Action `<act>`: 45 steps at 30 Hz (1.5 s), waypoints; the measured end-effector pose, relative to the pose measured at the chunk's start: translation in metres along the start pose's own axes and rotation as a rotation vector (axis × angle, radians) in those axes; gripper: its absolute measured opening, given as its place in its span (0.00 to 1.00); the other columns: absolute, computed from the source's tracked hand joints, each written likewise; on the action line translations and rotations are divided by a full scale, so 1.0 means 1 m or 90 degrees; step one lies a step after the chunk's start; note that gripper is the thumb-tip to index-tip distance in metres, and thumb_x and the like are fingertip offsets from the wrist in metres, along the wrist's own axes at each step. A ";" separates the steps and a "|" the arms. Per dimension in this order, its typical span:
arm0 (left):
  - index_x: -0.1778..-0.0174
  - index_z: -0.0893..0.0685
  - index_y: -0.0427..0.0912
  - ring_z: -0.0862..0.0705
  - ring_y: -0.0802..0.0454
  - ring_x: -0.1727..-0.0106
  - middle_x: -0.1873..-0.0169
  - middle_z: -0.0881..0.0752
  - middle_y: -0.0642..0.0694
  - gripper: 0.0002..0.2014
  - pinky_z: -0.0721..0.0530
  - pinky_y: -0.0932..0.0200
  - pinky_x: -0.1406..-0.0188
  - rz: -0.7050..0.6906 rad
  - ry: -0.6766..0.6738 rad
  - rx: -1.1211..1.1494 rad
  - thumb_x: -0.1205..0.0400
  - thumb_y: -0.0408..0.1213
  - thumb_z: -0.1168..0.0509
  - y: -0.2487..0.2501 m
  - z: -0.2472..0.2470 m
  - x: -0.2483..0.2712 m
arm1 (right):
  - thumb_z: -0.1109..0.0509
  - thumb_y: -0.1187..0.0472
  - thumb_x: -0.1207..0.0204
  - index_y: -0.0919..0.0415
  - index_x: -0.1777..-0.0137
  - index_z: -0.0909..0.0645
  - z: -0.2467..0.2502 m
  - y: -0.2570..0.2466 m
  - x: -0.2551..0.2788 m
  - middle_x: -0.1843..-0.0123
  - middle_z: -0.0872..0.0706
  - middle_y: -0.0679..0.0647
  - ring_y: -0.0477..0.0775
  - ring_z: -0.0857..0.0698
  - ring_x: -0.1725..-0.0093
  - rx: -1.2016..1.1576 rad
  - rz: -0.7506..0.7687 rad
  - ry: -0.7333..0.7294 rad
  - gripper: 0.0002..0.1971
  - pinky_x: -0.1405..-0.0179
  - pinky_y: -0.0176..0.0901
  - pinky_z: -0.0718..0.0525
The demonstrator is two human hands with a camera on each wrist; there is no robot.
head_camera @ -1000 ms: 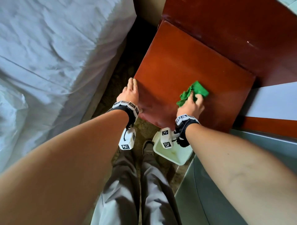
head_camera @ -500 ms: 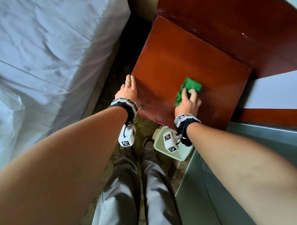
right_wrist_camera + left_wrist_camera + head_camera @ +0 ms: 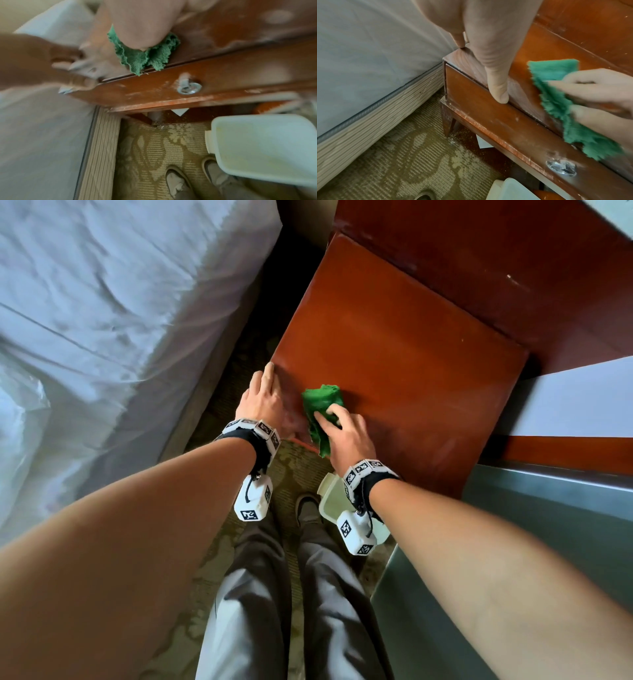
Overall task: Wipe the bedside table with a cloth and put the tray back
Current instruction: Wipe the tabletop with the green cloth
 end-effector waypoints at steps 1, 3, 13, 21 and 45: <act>0.15 0.53 0.30 0.48 0.41 0.17 0.14 0.55 0.41 0.65 0.35 0.48 0.19 0.002 -0.009 -0.002 0.36 0.54 0.18 -0.001 -0.003 0.002 | 0.33 0.73 0.27 0.41 0.26 0.26 0.002 0.014 0.010 0.26 0.30 0.40 0.56 0.28 0.37 -0.022 -0.057 0.027 0.34 0.57 0.44 0.17; 0.15 0.55 0.31 0.51 0.41 0.15 0.14 0.58 0.42 0.66 0.38 0.48 0.18 0.007 -0.024 -0.009 0.35 0.55 0.19 -0.002 -0.006 0.004 | 0.35 0.71 0.23 0.41 0.26 0.26 0.005 0.042 0.031 0.26 0.31 0.39 0.56 0.28 0.38 -0.061 -0.164 0.078 0.30 0.51 0.44 0.17; 0.15 0.49 0.31 0.49 0.45 0.16 0.14 0.53 0.45 0.64 0.34 0.49 0.20 -0.007 0.010 0.036 0.38 0.52 0.18 -0.005 -0.003 0.004 | 0.35 0.62 0.19 0.41 0.25 0.29 0.006 0.044 0.033 0.27 0.33 0.40 0.56 0.28 0.37 -0.017 -0.204 0.052 0.25 0.58 0.45 0.19; 0.16 0.45 0.30 0.44 0.44 0.18 0.14 0.50 0.40 0.49 0.27 0.51 0.24 -0.034 0.022 -0.010 0.27 0.41 0.26 -0.010 -0.002 -0.003 | 0.39 0.60 0.22 0.43 0.24 0.33 -0.011 -0.056 -0.030 0.28 0.31 0.49 0.60 0.27 0.41 -0.010 -0.028 -0.021 0.26 0.64 0.50 0.20; 0.14 0.62 0.40 0.64 0.46 0.14 0.14 0.64 0.43 0.39 0.58 0.49 0.14 -0.028 0.031 -0.030 0.12 0.53 0.48 0.001 -0.014 -0.018 | 0.29 0.55 0.23 0.49 0.16 0.44 -0.004 -0.005 -0.041 0.13 0.50 0.49 0.62 0.52 0.15 0.008 -0.031 -0.052 0.38 0.22 0.67 0.39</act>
Point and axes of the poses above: each hand's wrist, its own x-axis away from the middle knuckle, its own z-axis out of the back of the hand, y = z × x, the point moved 7 cm from there along -x, towards the middle knuckle
